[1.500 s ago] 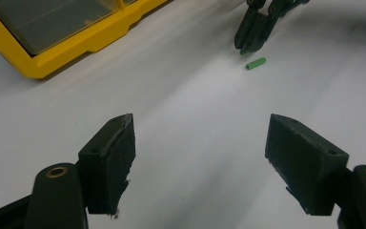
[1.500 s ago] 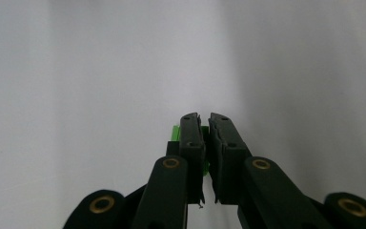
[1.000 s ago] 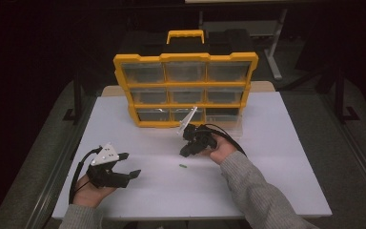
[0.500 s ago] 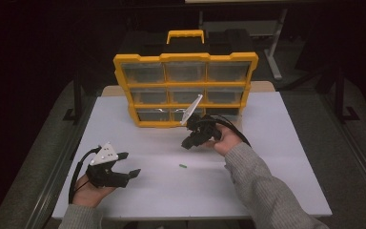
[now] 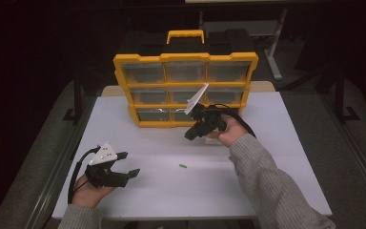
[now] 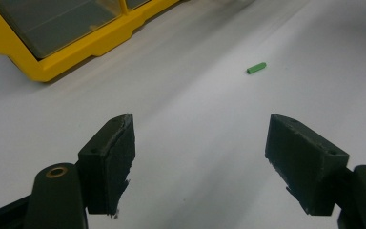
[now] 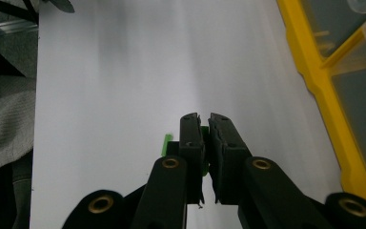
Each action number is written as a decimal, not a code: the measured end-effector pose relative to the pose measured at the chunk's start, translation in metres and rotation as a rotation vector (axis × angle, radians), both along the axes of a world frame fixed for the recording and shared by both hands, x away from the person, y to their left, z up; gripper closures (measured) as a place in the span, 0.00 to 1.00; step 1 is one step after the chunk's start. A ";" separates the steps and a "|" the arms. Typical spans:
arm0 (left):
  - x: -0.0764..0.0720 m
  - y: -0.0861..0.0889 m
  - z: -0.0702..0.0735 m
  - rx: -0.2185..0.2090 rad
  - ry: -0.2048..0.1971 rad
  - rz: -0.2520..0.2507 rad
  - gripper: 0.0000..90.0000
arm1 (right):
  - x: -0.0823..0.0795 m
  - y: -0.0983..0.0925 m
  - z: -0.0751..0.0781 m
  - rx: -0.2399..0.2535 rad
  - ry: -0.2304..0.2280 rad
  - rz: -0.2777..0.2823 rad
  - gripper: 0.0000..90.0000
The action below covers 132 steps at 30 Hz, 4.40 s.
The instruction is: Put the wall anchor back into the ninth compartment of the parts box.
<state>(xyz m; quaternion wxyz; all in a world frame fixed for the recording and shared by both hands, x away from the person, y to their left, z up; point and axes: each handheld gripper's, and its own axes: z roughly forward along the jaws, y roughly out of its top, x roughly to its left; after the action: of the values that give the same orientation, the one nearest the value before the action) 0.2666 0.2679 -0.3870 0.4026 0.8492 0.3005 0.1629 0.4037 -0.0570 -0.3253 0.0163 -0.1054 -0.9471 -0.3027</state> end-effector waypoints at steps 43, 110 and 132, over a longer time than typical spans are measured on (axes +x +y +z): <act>0.000 0.000 -0.001 -0.018 0.006 0.011 0.28 | 0.023 -0.079 0.011 -0.033 -0.040 -0.198 0.92; 0.001 0.002 -0.002 -0.019 0.002 0.022 0.28 | -0.025 -0.026 -0.007 0.062 -0.006 -0.074 0.69; 0.001 0.004 -0.003 -0.019 0.003 0.032 0.28 | -0.041 0.014 -0.055 0.016 0.012 -0.024 0.66</act>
<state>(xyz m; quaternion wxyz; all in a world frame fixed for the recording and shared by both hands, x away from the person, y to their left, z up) 0.2675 0.2718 -0.3902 0.4073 0.8408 0.3161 0.1651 0.3626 -0.0431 -0.3801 0.0193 -0.1185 -0.9433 -0.3096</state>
